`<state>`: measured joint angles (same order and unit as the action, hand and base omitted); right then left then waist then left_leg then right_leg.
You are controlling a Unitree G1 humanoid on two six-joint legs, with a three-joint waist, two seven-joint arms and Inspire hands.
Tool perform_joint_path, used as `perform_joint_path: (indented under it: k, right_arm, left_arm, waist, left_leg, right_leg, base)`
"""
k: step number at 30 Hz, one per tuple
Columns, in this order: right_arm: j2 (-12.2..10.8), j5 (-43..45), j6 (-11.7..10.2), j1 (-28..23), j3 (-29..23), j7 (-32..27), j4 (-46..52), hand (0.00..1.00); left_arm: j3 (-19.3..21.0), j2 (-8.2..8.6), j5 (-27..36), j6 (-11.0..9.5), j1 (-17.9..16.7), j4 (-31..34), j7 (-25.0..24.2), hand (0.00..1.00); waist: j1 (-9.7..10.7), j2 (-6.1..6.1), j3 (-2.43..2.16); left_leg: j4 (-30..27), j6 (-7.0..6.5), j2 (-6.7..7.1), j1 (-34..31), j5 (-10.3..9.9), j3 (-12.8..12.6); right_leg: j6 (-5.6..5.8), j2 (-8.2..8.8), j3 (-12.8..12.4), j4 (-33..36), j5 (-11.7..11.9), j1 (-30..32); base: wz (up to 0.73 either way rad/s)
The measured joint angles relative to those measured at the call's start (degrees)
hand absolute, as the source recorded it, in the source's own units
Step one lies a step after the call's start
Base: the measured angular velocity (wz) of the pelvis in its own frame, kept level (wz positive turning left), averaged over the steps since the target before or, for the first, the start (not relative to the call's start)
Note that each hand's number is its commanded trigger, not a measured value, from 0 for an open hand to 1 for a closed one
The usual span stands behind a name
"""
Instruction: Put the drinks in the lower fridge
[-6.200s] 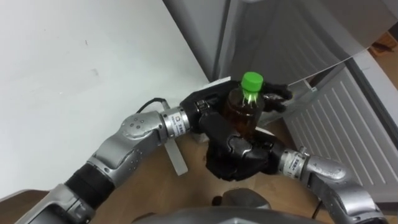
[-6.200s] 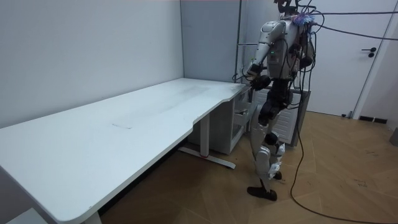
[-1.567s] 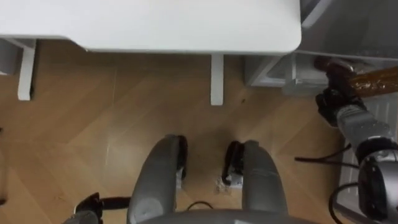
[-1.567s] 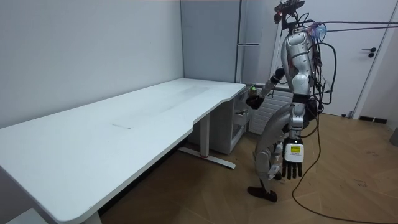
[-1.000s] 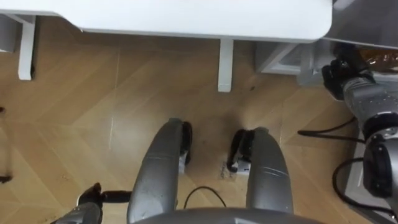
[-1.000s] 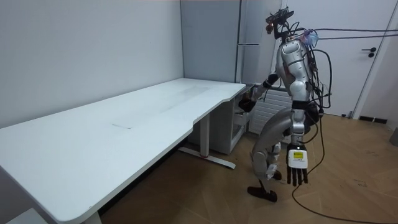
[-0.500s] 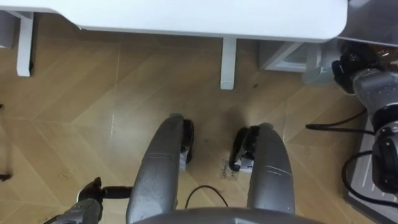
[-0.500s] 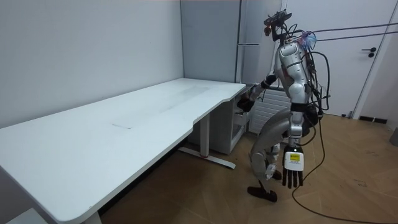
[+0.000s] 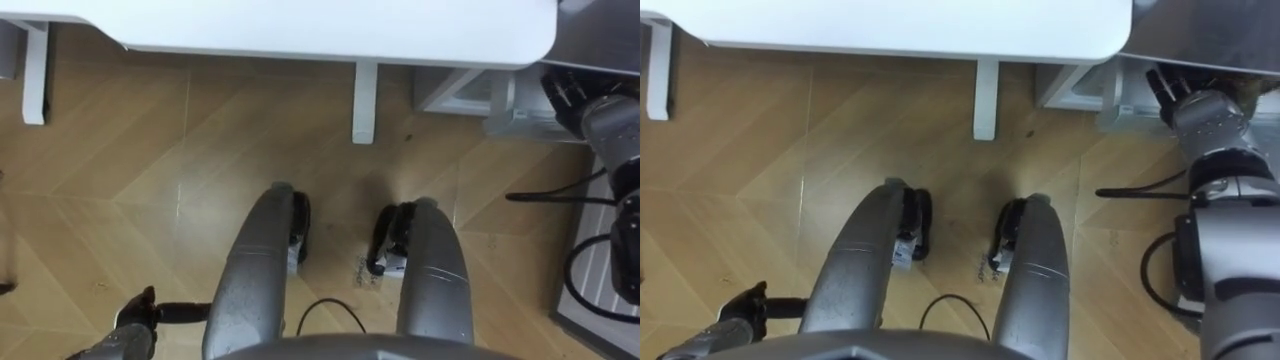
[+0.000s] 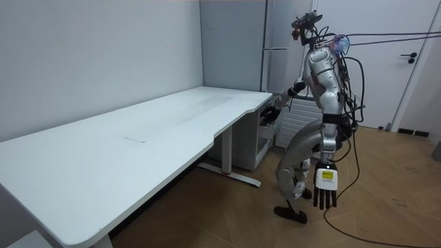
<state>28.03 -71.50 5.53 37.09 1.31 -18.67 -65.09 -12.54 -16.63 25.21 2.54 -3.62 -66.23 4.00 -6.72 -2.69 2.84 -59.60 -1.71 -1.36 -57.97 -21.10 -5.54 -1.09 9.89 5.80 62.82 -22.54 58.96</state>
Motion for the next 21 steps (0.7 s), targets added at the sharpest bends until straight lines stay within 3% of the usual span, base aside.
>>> perform_joint_path:
  k: [8,13,21]
  right_arm:
    - [0.0,-0.2,0.3,-1.1,2.5,0.0,-0.2,0.00]
    - [0.0,-0.2,0.3,-1.2,2.5,0.2,-0.1,0.00]
    - [0.0,-2.0,1.2,-3.0,2.4,3.2,-2.0,0.00]
  left_arm:
    - [-1.9,-0.04,0.1,0.0,-1.7,0.0,0.3,0.00]
    - [-1.9,-0.07,0.1,0.0,-1.8,0.9,0.8,0.00]
    - [-1.5,-0.18,0.8,-0.2,-1.8,0.9,-0.1,0.00]
  waist:
    - [0.1,0.01,0.00]
    - [0.1,0.07,-0.04]
    - [0.6,0.19,-0.11]
  left_leg:
    - [3.0,0.17,-0.22,4.6,0.2,-0.2]
    - [6.2,0.08,-1.02,6.2,1.3,-0.6]
    - [12.4,-0.37,-0.67,13.8,1.8,-1.9]
  right_leg:
    - [0.42,-0.04,0.6,-2.8,0.1,-4.6]
    - [0.00,-1.10,0.7,-6.9,2.2,-6.3]
    - [1.14,-1.41,-0.2,-12.8,3.2,-13.1]
  base:
    - [0.00]
    - [-0.10]
    - [-0.05]
